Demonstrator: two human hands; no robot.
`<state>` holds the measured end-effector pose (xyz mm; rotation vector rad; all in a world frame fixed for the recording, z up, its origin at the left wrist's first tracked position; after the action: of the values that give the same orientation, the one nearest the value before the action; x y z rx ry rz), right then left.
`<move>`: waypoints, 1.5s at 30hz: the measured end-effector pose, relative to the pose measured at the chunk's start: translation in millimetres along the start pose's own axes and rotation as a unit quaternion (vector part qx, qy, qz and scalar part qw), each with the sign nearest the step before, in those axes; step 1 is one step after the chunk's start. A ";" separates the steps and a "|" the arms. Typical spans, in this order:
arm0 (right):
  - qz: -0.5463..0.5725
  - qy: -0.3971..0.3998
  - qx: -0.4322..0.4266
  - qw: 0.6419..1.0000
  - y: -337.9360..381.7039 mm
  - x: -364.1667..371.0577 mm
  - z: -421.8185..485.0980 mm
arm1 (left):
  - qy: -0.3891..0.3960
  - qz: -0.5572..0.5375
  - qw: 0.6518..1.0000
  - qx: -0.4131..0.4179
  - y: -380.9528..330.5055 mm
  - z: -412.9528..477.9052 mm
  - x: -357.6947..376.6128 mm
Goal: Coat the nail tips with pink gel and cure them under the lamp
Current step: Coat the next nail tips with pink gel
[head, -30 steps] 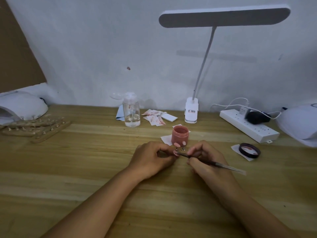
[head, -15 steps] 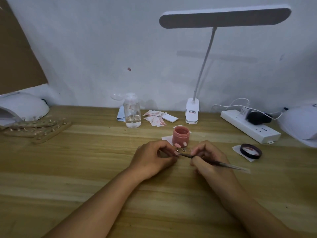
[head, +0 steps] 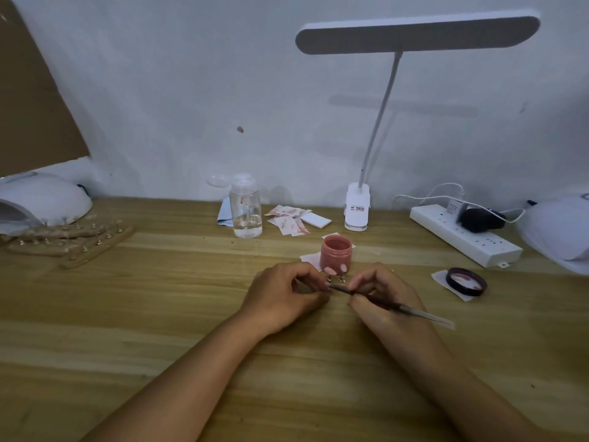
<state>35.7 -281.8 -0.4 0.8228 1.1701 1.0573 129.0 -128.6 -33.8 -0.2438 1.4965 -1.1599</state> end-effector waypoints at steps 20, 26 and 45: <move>0.009 0.013 -0.020 1.000 4.0 1.6 -0.4 | 0.000 0.006 1.000 0.001 -2.8 -0.7 0.0; 0.045 -0.034 -0.008 0.998 -3.2 -5.7 0.7 | 0.004 0.003 1.000 -0.003 -3.0 -1.0 0.6; 0.030 -0.015 0.000 0.999 0.1 -1.6 -0.5 | 0.003 -0.008 1.000 -0.002 -0.4 0.0 0.7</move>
<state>35.1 -283.3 0.1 0.8758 1.1256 1.0899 128.6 -129.2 -33.9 -0.2556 1.5056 -1.1706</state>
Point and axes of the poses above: each hand's wrist, its own z-axis towards the middle knuckle, its own x-axis out of the palm, y = z × x, the point moved 5 cm from there along z, towards the middle knuckle, and after that the axes turned 10 degrees about y, right-handed, at the moved point
